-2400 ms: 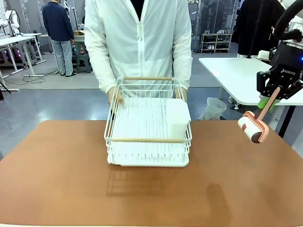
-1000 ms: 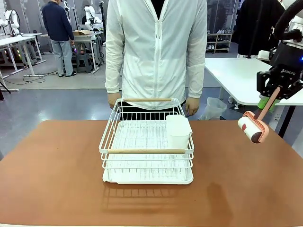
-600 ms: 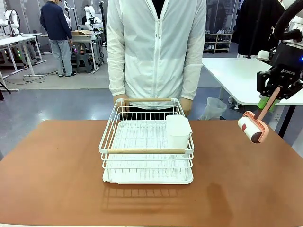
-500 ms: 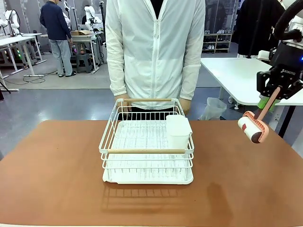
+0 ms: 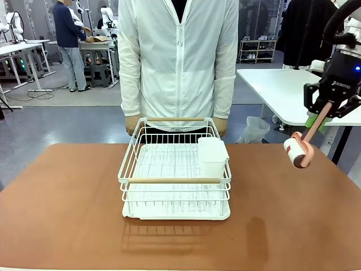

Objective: Clean the table.
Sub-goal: Place the Lint Roller down when the Dish drying rack is positioned in the middle of the table.

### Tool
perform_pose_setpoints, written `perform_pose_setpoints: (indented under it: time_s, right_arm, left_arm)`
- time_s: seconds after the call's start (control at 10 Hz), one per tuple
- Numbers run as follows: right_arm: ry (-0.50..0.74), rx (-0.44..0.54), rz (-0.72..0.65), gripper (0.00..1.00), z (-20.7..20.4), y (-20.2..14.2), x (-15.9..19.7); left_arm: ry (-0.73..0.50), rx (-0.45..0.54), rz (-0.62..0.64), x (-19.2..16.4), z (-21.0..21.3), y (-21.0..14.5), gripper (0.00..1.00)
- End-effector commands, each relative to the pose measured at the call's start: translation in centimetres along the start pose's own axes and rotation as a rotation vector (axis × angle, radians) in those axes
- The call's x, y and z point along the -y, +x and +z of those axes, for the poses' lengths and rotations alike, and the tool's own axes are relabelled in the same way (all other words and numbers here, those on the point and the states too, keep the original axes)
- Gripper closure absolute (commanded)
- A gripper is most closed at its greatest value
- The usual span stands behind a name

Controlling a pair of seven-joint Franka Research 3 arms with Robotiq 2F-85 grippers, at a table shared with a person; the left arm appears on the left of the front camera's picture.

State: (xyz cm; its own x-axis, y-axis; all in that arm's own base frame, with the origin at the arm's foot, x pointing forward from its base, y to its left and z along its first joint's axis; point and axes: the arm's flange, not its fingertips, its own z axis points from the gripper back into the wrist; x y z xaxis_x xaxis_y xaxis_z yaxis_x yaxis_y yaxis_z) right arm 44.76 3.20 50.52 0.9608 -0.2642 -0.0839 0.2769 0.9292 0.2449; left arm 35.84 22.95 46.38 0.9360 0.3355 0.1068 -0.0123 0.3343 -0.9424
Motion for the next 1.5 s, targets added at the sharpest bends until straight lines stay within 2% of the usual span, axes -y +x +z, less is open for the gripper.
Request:
perform_pose_setpoints:
  time_s: [0.0, 0.1, 0.2, 0.3, 0.5, 0.8, 1.0, 1.4]
  right_arm:
    - [0.059, 0.007, -0.619, 0.79, 0.3, 0.0, -2.8]
    - [0.106, 0.139, -0.759, 0.79, 0.0, 0.2, -3.4]
    - [0.168, 0.323, -0.935, 0.79, -1.1, 1.1, -3.8]
    - [0.212, 0.509, -1.007, 0.79, -2.8, 1.2, -4.3]
    - [0.323, 0.512, -1.069, 0.79, -5.1, 1.2, -4.0]
    - [0.297, 0.635, -1.089, 0.79, -8.6, 0.6, -3.6]
    - [0.309, 0.645, -1.113, 0.79, -11.0, 1.1, -3.3]
    - [0.338, 0.577, -1.157, 0.79, -15.1, 2.3, -2.0]
  left_arm:
    - [-0.013, 0.005, -0.005, 0.0, 0.3, -0.1, 0.0]
    - [-0.013, 0.005, -0.005, 0.0, 0.3, -0.1, 0.0]
    - [-0.013, 0.005, -0.005, 0.0, 0.3, -0.1, 0.0]
    - [-0.013, 0.005, -0.005, 0.0, 0.3, -0.1, 0.0]
    - [-0.013, 0.005, -0.005, 0.0, 0.3, -0.1, 0.0]
    - [-0.013, 0.005, -0.005, 0.0, 0.3, -0.1, 0.0]
    - [-0.013, 0.005, -0.005, 0.0, 0.3, -0.1, 0.0]
    - [-0.013, 0.005, -0.005, 0.0, 0.3, -0.1, 0.0]
